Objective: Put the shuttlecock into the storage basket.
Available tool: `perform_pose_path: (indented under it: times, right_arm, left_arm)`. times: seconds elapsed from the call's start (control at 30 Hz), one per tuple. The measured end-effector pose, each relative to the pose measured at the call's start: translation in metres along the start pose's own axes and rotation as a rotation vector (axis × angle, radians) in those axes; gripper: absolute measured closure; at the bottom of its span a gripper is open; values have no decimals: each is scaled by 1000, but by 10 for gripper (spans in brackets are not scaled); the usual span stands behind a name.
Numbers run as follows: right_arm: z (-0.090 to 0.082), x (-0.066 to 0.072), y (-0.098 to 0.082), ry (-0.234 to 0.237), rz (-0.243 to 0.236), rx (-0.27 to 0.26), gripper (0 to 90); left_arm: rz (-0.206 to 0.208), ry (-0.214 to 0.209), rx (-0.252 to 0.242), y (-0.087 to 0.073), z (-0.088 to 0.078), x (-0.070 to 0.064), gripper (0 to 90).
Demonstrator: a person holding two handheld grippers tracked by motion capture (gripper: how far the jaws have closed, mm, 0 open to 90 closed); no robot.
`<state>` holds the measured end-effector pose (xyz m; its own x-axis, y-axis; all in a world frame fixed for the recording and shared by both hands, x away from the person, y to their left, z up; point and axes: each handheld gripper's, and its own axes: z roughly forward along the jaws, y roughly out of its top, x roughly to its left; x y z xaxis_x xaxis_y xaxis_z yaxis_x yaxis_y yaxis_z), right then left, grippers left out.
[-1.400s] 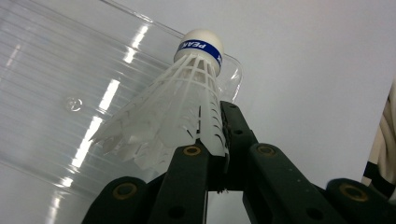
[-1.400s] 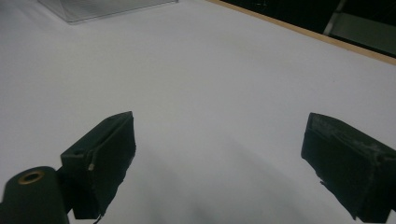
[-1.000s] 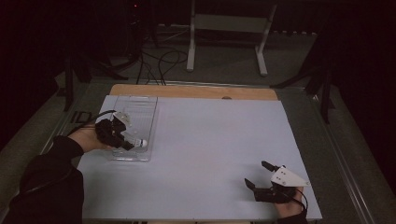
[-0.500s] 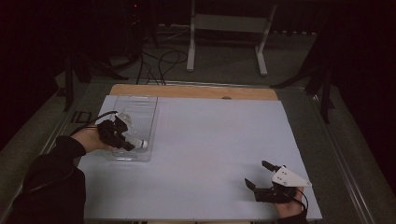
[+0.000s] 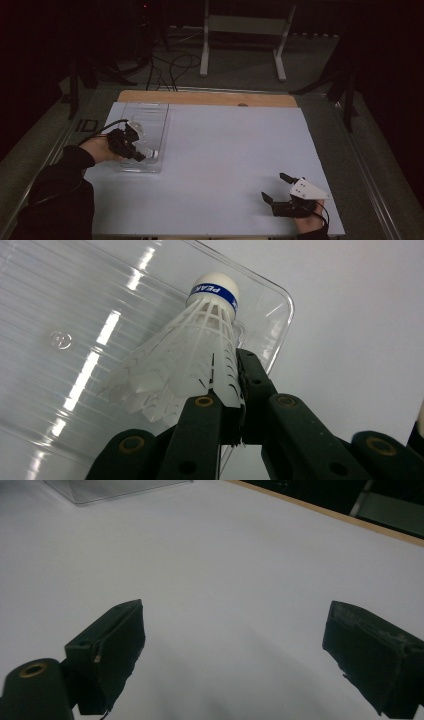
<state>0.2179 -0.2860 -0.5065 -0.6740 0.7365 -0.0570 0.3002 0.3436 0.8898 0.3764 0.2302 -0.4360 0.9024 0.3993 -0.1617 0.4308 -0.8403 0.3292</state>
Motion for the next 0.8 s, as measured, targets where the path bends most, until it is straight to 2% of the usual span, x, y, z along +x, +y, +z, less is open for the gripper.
perform_pose_path:
  times: [0.13, 0.23, 0.33, 0.47, 0.6, 0.8]
  right_arm:
    - [0, 0, 0, -2, -3, 3, 99]
    - [0, 0, 0, -2, -4, 5, 99]
    - [0, 0, 0, -4, -5, 6, 99]
    - [0, 0, 0, -3, -5, 8, 99]
    - [0, 0, 0, -4, -5, 8, 99]
    - [0, 0, 0, -3, -6, 10, 99]
  left_arm:
    - [-8, 22, -12, 1, 1, 0, 815]
    - [-38, 41, -28, 2, -1, 1, 656]
    - [-63, 51, -42, 3, -3, 1, 542]
    - [-102, 105, -51, 4, -5, 2, 369]
    - [-134, 134, -74, 5, -9, 2, 282]
    - [-160, 158, -105, 8, -14, 1, 173]
